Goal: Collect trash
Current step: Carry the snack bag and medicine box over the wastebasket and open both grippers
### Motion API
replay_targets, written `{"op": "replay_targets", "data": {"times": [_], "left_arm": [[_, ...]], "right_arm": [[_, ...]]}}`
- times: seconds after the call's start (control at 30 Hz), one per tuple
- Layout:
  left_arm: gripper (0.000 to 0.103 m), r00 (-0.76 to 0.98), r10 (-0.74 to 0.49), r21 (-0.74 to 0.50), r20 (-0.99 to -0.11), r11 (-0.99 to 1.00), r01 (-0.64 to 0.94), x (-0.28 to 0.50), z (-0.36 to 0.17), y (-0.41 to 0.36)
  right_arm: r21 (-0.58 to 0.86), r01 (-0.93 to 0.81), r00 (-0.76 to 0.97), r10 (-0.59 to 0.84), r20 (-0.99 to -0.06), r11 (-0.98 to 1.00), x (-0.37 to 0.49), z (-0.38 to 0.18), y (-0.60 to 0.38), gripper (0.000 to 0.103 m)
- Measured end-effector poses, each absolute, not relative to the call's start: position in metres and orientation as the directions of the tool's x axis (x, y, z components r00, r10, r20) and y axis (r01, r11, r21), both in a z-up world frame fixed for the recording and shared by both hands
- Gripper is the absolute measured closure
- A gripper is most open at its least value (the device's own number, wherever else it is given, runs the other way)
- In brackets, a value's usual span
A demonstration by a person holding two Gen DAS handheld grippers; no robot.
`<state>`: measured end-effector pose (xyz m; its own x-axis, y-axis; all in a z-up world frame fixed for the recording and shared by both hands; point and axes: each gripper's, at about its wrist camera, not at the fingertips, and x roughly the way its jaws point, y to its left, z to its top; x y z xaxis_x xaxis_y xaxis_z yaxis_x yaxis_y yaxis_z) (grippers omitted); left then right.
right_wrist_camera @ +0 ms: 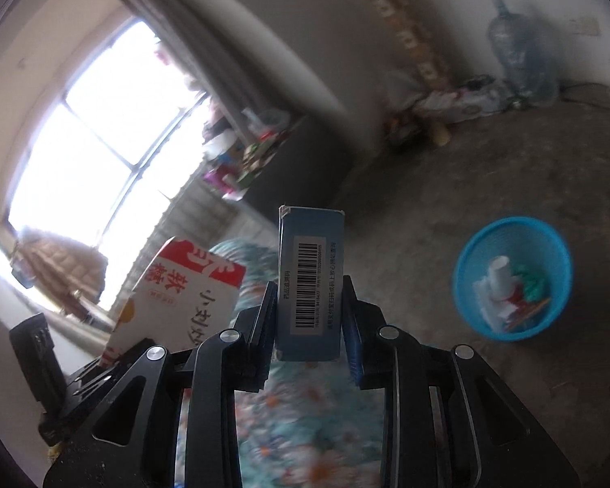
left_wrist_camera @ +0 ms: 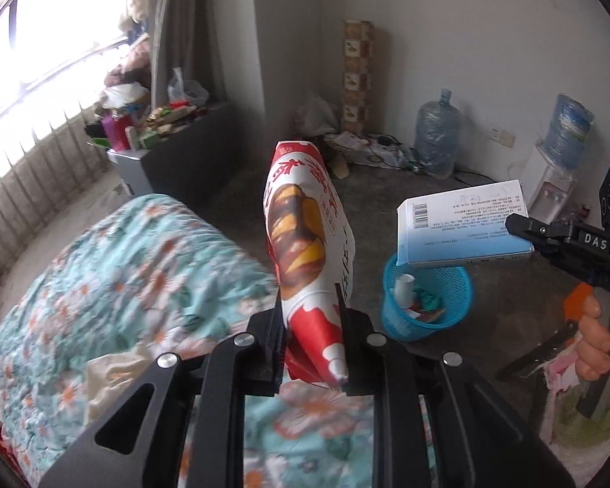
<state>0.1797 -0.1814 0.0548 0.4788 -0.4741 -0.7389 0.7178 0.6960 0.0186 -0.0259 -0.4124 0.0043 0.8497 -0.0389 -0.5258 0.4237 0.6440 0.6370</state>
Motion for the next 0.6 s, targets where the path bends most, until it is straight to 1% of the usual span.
{"op": "replay_targets", "data": {"times": [0.1, 0.17, 0.27, 0.37, 0.5, 0.57, 0.6], "left_arm": [[0.083, 0.356, -0.491, -0.062, -0.795, 0.65, 0.757, 0.192, 0.031, -0.237], [0.082, 0.253, -0.485, -0.128, -0.837, 0.624, 0.771, 0.201, 0.007, -0.273], [0.081, 0.092, -0.444, -0.229, -0.891, 0.616, 0.754, 0.213, -0.04, -0.329], [0.081, -0.023, -0.395, -0.288, -0.919, 0.629, 0.722, 0.224, -0.082, -0.377], [0.081, -0.047, -0.334, -0.261, -0.941, 0.632, 0.73, 0.232, -0.12, -0.436], [0.08, -0.03, -0.322, -0.237, -0.946, 0.626, 0.743, 0.234, -0.135, -0.463], [0.072, -0.025, -0.324, -0.232, -0.946, 0.621, 0.748, 0.235, -0.142, -0.476]], "right_arm": [[0.594, 0.556, 0.795, -0.162, -0.585, 0.581, -0.045, -0.021, -0.447, 0.076], [0.569, 0.631, 0.746, -0.21, -0.632, 0.528, -0.053, -0.044, -0.468, 0.075], [0.536, 0.708, 0.68, -0.238, -0.694, 0.46, -0.059, -0.082, -0.49, 0.075], [0.503, 0.766, 0.618, -0.241, -0.748, 0.401, -0.055, -0.119, -0.51, 0.075], [0.494, 0.803, 0.577, -0.225, -0.785, 0.334, -0.043, -0.156, -0.534, 0.075], [0.492, 0.814, 0.564, -0.224, -0.795, 0.308, -0.037, -0.172, -0.549, 0.073], [0.502, 0.813, 0.569, -0.219, -0.793, 0.294, -0.036, -0.182, -0.557, 0.072]]}}
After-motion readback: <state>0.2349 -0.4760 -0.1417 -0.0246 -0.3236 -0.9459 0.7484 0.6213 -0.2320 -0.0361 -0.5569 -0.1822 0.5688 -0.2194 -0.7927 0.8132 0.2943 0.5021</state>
